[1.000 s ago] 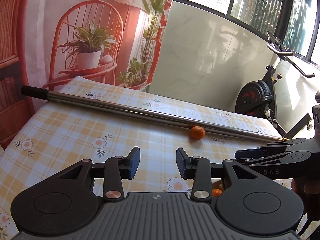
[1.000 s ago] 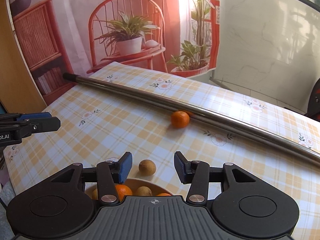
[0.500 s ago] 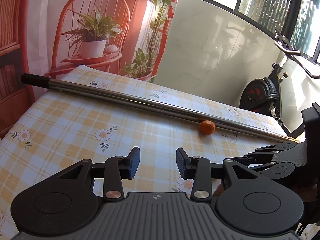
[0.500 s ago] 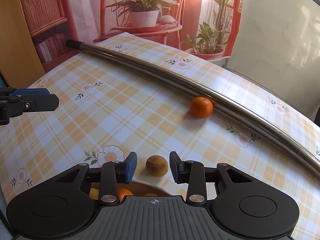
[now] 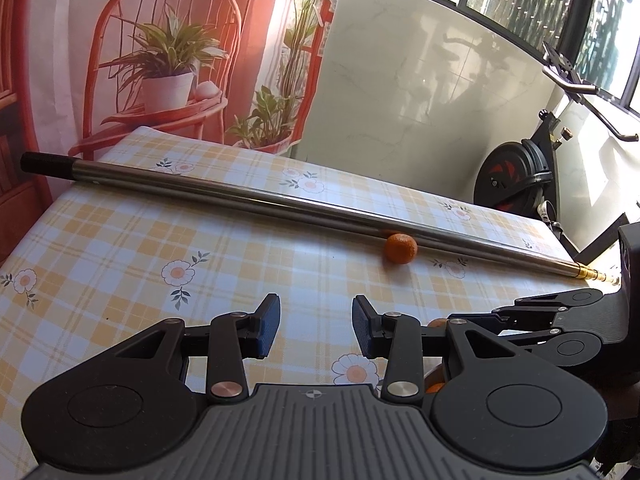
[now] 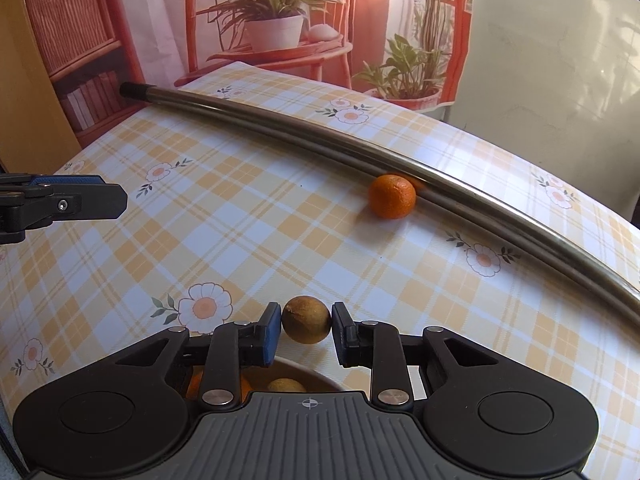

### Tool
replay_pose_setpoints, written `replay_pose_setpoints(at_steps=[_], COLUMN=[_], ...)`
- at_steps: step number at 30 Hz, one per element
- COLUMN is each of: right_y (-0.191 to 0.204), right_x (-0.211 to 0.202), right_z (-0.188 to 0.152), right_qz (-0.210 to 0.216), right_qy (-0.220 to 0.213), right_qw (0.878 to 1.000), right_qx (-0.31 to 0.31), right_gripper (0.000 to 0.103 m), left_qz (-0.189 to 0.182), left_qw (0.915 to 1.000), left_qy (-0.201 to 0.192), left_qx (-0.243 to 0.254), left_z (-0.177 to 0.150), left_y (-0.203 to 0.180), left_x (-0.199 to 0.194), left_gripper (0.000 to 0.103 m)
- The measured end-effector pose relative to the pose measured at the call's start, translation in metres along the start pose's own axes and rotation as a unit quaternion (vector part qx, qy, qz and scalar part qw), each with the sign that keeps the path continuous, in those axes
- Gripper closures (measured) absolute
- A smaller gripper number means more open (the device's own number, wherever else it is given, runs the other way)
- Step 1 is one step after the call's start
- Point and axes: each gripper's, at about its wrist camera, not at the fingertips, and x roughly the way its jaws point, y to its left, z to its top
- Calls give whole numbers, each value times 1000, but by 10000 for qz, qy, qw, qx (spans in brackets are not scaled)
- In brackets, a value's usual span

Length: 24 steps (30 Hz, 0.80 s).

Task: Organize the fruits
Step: 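Close the left tool on the orange by the rod while the right tool lifts the kiwi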

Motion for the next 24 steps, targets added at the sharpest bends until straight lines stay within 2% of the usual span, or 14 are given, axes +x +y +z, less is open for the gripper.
replay_pose_setpoints(at_steps=[5, 9, 14, 18, 21, 24], right_y=[-14, -28, -50, -59, -61, -67], right_x=[-21, -46, -67, -82, -91, -98], right_z=[-8, -20, -32, -41, -47, -52], right_qz=[28, 88, 23, 111, -228, -214], right_qy=[-359, -871, -1104, -1278, -1452, -1568], right_qw=[9988, 9941, 9889, 9873, 9858, 9840], right_qx=[326, 646, 998, 940, 810, 818], right_gripper=[78, 78, 78, 78, 78, 78], left_qz=[-70, -127, -178, -235, -259, -323], left_qw=[9999, 9997, 9992, 9989, 9986, 9983], left_qy=[46, 115, 178, 218, 254, 287], left_qx=[125, 195, 295, 336, 377, 390], left_z=[6, 9, 11, 13, 17, 22], left_y=[-11, -20, -32, -42, -49, -58], left_x=[5, 10, 16, 22, 29, 36], left_gripper=[61, 61, 61, 61, 61, 61])
